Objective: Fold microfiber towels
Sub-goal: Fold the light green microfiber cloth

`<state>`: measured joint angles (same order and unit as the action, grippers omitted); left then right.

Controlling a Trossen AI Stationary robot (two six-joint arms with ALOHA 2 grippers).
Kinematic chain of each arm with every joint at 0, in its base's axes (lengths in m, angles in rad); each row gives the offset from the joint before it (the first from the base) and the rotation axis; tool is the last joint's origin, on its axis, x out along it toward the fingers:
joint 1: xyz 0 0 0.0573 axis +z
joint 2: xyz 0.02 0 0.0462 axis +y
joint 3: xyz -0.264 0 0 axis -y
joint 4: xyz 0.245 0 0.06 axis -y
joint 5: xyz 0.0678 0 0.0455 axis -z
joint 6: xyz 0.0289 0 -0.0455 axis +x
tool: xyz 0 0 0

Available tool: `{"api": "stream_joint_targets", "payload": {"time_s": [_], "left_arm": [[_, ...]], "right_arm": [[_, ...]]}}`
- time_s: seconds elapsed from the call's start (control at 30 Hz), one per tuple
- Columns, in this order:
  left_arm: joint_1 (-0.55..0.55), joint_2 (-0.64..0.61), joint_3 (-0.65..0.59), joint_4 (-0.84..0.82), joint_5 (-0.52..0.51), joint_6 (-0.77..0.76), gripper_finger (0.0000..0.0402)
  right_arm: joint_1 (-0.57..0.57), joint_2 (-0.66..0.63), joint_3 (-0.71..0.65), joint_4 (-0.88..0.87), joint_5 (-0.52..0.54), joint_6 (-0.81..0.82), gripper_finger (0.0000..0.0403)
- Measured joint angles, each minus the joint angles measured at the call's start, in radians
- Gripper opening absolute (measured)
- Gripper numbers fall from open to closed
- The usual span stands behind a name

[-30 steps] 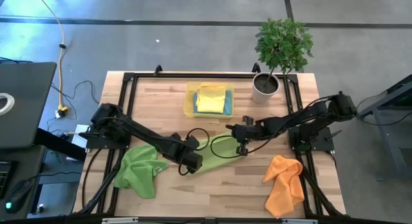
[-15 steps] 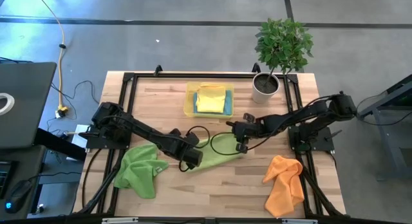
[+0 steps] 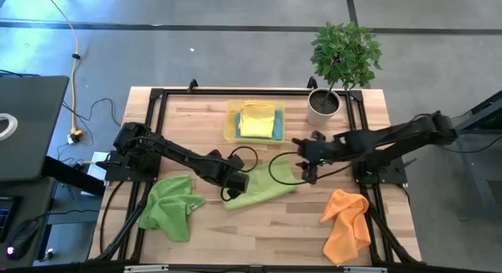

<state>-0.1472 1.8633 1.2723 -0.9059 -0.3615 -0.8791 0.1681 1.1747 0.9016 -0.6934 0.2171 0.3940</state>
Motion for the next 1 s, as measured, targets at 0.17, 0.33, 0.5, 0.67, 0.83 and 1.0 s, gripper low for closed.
{"api": "stream_joint_targets", "payload": {"time_s": [0.17, 0.33, 0.5, 0.67, 0.83, 1.0], "left_arm": [[0.010, 0.000, 0.031, -0.002, 0.061, 0.042, 0.0166], [0.007, -0.001, 0.058, -0.011, 0.178, 0.130, 0.0172], [0.006, -0.001, 0.058, -0.051, 0.197, 0.123, 0.0165], [0.003, -0.001, 0.058, -0.091, 0.282, 0.081, 0.0158], [-0.023, -0.008, 0.058, -0.140, 0.374, 0.029, 0.0157], [-0.040, -0.008, 0.047, -0.150, 0.441, -0.082, 0.0157]], "right_arm": [[0.048, -0.133, 0.000, 0.001, -0.011, 0.009, 0.0178], [0.086, -0.239, 0.000, -0.034, -0.071, 0.003, 0.0178], [0.090, -0.331, 0.001, -0.161, -0.124, -0.073, 0.0178], [0.090, -0.380, 0.001, -0.191, -0.139, 0.017, 0.0178], [0.090, -0.391, 0.001, -0.190, -0.139, -0.002, 0.0178], [0.090, -0.389, 0.001, -0.190, -0.139, -0.001, 0.0178]]}}
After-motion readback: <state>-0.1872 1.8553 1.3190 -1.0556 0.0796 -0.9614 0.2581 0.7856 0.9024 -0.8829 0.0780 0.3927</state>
